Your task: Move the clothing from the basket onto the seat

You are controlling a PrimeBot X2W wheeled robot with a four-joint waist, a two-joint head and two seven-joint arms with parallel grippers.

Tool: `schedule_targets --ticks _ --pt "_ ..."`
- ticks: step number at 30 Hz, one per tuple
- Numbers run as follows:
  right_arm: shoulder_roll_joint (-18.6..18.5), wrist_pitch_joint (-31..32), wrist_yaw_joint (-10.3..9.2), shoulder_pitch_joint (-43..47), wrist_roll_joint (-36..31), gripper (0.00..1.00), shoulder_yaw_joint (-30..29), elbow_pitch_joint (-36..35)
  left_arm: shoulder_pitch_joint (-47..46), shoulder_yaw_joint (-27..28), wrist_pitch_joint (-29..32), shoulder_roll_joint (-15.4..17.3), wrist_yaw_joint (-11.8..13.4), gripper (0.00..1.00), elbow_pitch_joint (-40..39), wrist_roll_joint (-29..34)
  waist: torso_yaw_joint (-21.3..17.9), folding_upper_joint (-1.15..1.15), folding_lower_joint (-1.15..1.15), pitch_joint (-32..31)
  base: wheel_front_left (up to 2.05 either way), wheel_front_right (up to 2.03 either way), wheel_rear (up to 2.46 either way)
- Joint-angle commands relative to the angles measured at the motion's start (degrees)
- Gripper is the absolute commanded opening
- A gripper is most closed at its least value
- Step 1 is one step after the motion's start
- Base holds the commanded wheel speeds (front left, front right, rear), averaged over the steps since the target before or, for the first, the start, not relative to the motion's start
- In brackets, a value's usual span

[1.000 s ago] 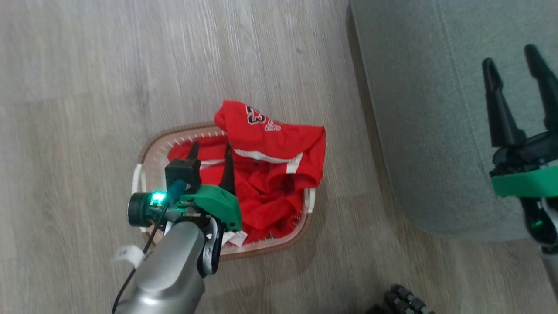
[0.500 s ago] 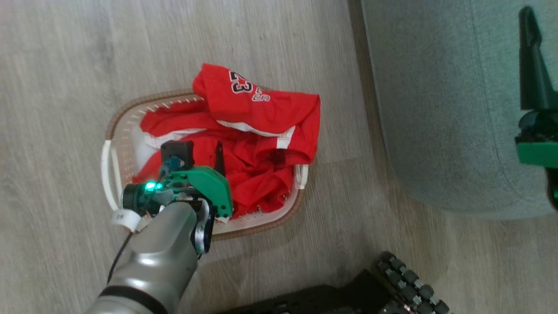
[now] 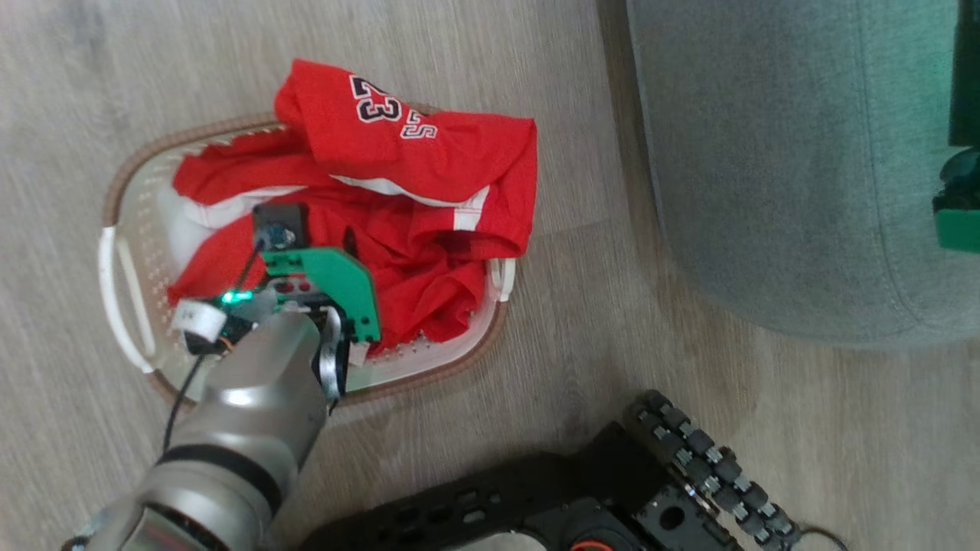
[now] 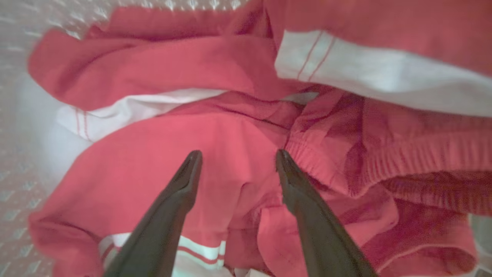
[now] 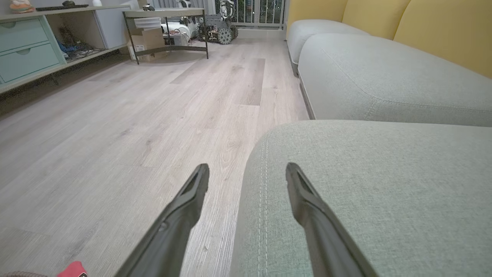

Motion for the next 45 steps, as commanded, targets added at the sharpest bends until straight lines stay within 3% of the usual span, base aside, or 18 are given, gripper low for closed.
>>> schedule_targets --ticks 1,5,11,13,14,15,28,45 --pt "-0.92 -0.36 -0.01 0.73 0.34 1.00 -0.11 -1.76 0.33 0.13 1.46 0.45 0.70 1.00 0.36 -1.01 -0.75 0.00 -0.01 1.49 0.00 0.00 0.00" --pt "-0.60 -0.36 -0.01 0.11 0.40 1.00 -0.15 -1.78 -1.28 -1.85 6.15 0.45 1.09 1.00 1.76 -2.56 -1.14 0.00 -0.01 2.79 0.00 0.00 0.00" --pt "-0.27 -0.36 -0.01 -0.20 0.32 1.00 0.03 -1.63 -2.03 -3.25 6.26 0.45 1.43 0.96 2.18 -4.15 -1.28 0.00 -0.01 3.23 0.00 0.00 0.00" --pt "-0.21 -0.36 -0.01 -0.25 0.33 1.00 0.14 -1.54 -2.10 -3.82 6.21 0.45 1.25 0.58 2.35 -4.73 -1.31 0.00 -0.01 3.24 0.00 0.00 0.00" --pt "-0.20 -0.36 -0.01 -0.26 0.34 1.00 0.18 -1.48 -2.16 -4.09 5.91 0.45 1.14 0.24 2.33 -4.97 -1.28 0.00 -0.01 3.25 0.00 0.00 0.00" --pt "-0.20 -0.36 -0.01 -0.28 0.35 1.00 0.22 -1.43 -2.22 -4.28 5.24 0.45 1.10 0.01 2.28 -5.22 -1.24 0.00 -0.01 3.24 0.00 0.00 0.00" --pt "0.27 -0.36 -0.01 0.21 0.03 1.00 1.24 -0.44 -0.38 -7.83 1.93 0.45 -0.90 0.00 1.45 -8.91 -0.11 0.00 -0.01 -2.15 0.00 0.00 0.00" --pt "-0.22 -0.36 -0.01 7.55 -1.82 1.00 3.15 1.72 8.36 -11.91 -4.65 0.45 -3.86 0.00 -5.38 -12.12 6.06 0.00 -0.01 -21.13 0.00 0.00 0.00"
